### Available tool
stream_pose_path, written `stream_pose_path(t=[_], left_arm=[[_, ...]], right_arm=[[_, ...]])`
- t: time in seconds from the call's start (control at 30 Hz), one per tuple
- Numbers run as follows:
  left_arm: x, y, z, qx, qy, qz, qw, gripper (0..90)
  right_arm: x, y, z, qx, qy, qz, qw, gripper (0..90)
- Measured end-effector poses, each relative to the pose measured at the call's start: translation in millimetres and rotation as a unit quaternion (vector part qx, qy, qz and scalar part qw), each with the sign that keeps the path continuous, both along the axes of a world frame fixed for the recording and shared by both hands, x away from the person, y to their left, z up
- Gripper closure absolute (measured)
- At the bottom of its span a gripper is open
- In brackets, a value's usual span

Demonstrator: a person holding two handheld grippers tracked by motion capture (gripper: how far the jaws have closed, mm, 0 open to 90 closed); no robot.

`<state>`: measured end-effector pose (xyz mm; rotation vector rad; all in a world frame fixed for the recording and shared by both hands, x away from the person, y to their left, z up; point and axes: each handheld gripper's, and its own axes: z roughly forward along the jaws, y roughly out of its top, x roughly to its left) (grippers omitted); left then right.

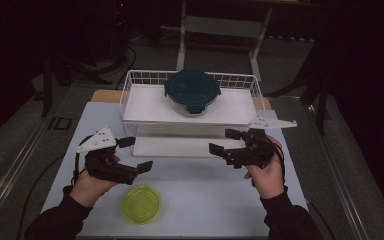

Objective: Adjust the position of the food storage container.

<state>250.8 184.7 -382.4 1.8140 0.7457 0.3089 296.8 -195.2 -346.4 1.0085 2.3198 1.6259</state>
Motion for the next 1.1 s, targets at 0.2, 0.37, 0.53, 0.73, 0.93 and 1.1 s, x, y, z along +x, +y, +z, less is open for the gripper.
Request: stream_pose_path(t=[0.2, 0.37, 0.53, 0.73, 0.93, 1.1], left_arm=[[-6.9, 10.3, -10.9, 0.006, 0.009, -0.006, 0.9999, 6.1], [-15.0, 16.0, -20.8, 0.015, 0.01, -0.009, 0.9998, 12.9], [-21.8, 24.7, -34.1, 0.02, 0.022, -0.012, 0.9995, 19.9], [-28.8, 35.9, -51.9, 0.034, 0.036, -0.007, 0.9987, 35.3], [-34.9, 47.1, -63.4, 0.045, 0.045, -0.006, 0.9979, 56.9], [-42.1, 54.8, -76.8, 0.066, 0.062, -0.012, 0.9958, 70.4]], right_arm=[[-10.2, -16.6, -13.0, 0.001, -0.006, -0.012, 0.9999, 14.2], [-22.7, -25.4, -19.9, -0.004, -0.016, -0.015, 0.9998, 14.3], [-32.4, -33.5, -25.6, 0.004, -0.018, -0.018, 0.9997, 14.3], [-40.1, -40.0, -37.1, 0.004, -0.009, -0.023, 0.9997, 14.3], [-43.9, -45.4, -46.7, 0.01, 0.002, -0.029, 0.9995, 14.4], [-44.6, -47.9, -51.8, 0.013, 0.008, -0.031, 0.9994, 14.4]])
